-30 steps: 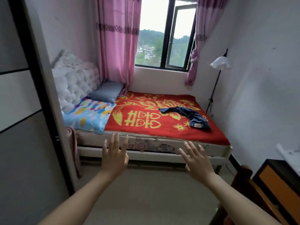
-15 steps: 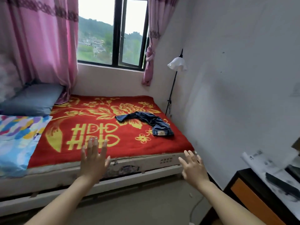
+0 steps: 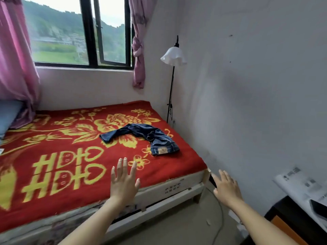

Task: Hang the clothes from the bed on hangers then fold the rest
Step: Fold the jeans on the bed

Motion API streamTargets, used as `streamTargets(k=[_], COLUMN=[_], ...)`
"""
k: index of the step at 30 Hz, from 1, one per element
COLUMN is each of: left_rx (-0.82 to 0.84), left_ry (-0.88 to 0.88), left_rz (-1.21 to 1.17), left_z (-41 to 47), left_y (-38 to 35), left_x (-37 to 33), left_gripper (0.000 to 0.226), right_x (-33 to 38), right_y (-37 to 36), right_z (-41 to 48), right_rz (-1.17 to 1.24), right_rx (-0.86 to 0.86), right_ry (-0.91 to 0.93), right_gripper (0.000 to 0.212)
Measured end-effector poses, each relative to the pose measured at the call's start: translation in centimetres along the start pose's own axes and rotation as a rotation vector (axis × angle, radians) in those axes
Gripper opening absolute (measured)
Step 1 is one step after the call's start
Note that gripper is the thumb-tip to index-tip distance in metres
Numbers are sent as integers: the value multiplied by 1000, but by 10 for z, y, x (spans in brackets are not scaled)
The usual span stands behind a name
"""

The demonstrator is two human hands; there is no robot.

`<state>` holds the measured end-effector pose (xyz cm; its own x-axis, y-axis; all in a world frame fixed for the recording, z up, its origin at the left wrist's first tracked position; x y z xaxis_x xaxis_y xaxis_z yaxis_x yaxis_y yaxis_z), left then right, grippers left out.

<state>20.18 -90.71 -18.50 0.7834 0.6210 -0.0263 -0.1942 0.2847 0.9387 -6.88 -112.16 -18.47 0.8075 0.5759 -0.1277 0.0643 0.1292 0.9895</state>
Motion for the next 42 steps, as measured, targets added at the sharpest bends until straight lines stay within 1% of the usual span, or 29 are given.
streamTargets(k=[5, 9, 13, 16, 20, 22, 24, 27, 30, 32, 36, 38, 42], left_rx=[55, 170, 228, 292, 400, 474, 492, 520, 523, 533, 587, 618, 622], left_ry=[107, 149, 290, 331, 378, 379, 360, 288, 256, 268, 363, 465, 636], left_rz=[15, 37, 9, 30, 28, -9, -30, -47, -95, -133, -193, -204, -271], left_z=[93, 115, 137, 158, 214, 244, 272, 319, 353, 372, 398, 414, 451], left_y=[-48, -95, -150, -185, -237, -267, -281, -303, -318, -333, -364, -384, -420], left_x=[5, 4, 17, 28, 50, 52, 48, 39, 20, 6, -17, -25, -45], left_gripper=[71, 71, 71, 70, 69, 69, 69, 69, 68, 66, 66, 65, 65], right_x=[10, 28, 43, 51, 73, 82, 87, 91, 88, 86, 79, 75, 74], right_y=[-27, -56, -92, -111, -142, -149, -150, -150, -167, -186, -226, -255, -297], right_z=[116, 172, 228, 268, 326, 356, 386, 431, 464, 487, 539, 571, 623], right_rz=[51, 65, 95, 106, 153, 119, 101, 101, 130, 164, 235, 279, 344], right_rx=[48, 129, 187, 234, 334, 375, 341, 316, 354, 406, 494, 554, 632], right_ry=[52, 98, 146, 122, 51, 69, 94, 83, 50, 36, -9, -39, -77], right_gripper=[61, 61, 61, 60, 61, 63, 63, 62, 62, 63, 67, 73, 87])
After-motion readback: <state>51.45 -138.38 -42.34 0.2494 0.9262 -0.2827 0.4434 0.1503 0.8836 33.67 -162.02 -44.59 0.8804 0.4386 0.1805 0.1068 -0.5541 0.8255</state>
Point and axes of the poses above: each hand's wrist, its own z-axis towards the middle knuckle, its own y-axis out of the back of the hand, x = y × z, the point moved 6 cm from there along z, towards the middle knuckle, and after that the axes turned 6 degrees about -x, right-handed, at the moved point
